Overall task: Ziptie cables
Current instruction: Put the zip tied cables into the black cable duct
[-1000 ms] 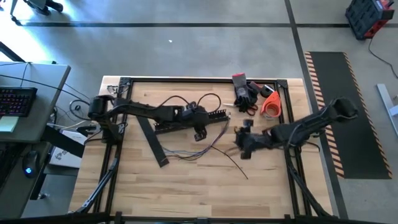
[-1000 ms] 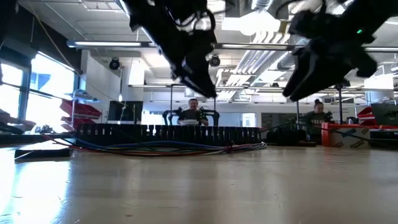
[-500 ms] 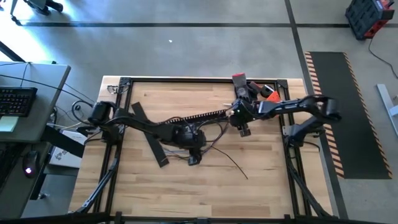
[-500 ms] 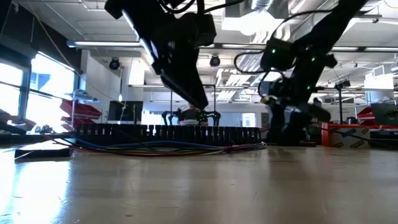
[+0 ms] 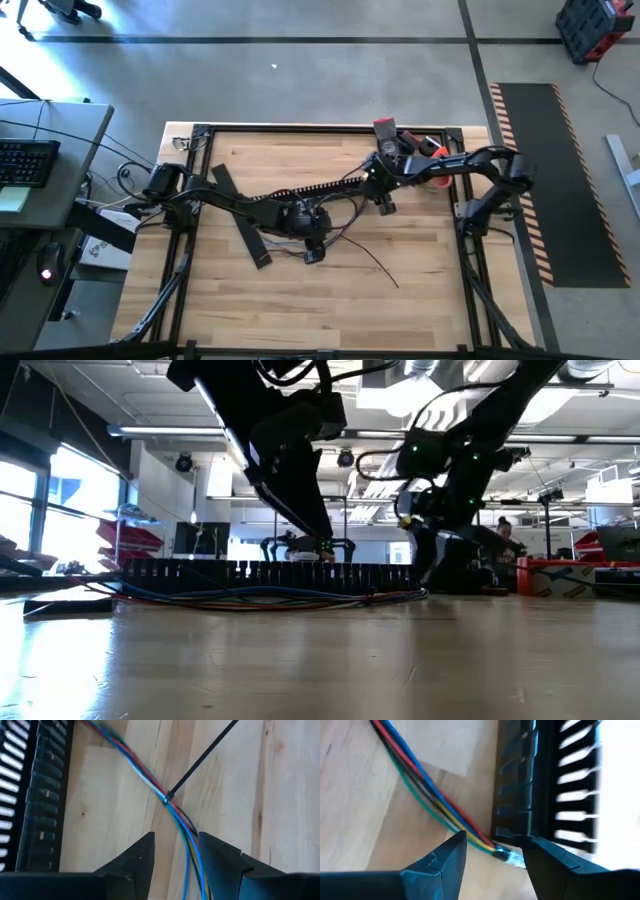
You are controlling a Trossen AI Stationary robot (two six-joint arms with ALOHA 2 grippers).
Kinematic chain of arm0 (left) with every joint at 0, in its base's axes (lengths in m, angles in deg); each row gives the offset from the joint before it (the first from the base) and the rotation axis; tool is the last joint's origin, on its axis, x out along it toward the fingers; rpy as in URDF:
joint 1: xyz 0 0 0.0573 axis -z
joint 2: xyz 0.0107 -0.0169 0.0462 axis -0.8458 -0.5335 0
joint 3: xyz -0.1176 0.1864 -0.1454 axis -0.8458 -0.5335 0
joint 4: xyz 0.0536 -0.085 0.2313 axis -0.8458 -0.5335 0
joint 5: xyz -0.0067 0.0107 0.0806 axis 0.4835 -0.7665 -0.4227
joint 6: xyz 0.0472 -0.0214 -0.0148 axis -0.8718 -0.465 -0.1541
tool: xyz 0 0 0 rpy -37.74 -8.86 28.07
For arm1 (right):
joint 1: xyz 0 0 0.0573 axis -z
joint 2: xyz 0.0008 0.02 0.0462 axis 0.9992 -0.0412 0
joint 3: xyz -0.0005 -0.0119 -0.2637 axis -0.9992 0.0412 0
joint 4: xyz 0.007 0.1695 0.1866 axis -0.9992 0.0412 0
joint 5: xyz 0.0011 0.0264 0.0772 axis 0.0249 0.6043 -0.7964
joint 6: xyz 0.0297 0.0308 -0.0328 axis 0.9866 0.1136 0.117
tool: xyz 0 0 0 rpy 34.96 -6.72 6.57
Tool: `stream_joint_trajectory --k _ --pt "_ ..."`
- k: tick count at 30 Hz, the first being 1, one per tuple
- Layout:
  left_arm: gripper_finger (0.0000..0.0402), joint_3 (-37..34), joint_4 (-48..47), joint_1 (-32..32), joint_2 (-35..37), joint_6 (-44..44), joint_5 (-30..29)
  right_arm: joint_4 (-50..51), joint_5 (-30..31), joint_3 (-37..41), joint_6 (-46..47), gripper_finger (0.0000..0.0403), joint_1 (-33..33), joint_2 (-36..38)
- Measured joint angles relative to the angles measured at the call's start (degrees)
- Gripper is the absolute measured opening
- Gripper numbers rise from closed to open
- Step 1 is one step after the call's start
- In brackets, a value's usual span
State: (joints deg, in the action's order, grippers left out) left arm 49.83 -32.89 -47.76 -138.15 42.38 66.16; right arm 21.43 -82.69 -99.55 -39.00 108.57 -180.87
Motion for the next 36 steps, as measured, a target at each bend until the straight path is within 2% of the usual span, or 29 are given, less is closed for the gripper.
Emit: stream_joint_trajectory --k 5,11,16,20,24,30,34,36 --pt "0.0135 0.01 -1.02 0.16 0.00 1.01 -0.01 7.15 -1.31 -3.86 3.47 0.0174 0.48 -4.68" --pt "0.0135 0.01 -1.53 0.24 0.00 1.01 0.00 10.87 -2.28 -5.67 6.31 0.0174 0.20 -5.78" --pt "0.0135 0.01 -2.39 0.47 0.00 0.55 -0.02 22.18 -4.12 -7.22 13.10 0.0166 -2.41 -5.57" --pt "0.0135 0.12 -2.14 0.79 -2.22 -3.50 0.14 22.85 -2.77 -5.31 18.21 0.0142 -6.69 -5.37" --pt "0.0135 0.04 -0.68 0.81 -6.29 -6.55 3.42 23.10 1.07 -3.61 23.63 0.0108 -11.33 -5.16" --pt "0.0136 0.23 7.96 0.45 -11.77 -6.25 8.66 25.53 5.18 -3.88 29.36 0.0014 -17.04 -3.83" --pt "0.0145 0.21 10.13 0.50 -12.24 -4.87 7.18 31.96 7.45 -5.03 33.60 0.0008 -20.32 0.70" --pt "0.0153 0.13 11.74 0.52 -12.36 -3.77 6.39 31.50 7.84 -6.65 35.60 0.0004 -21.48 3.89"
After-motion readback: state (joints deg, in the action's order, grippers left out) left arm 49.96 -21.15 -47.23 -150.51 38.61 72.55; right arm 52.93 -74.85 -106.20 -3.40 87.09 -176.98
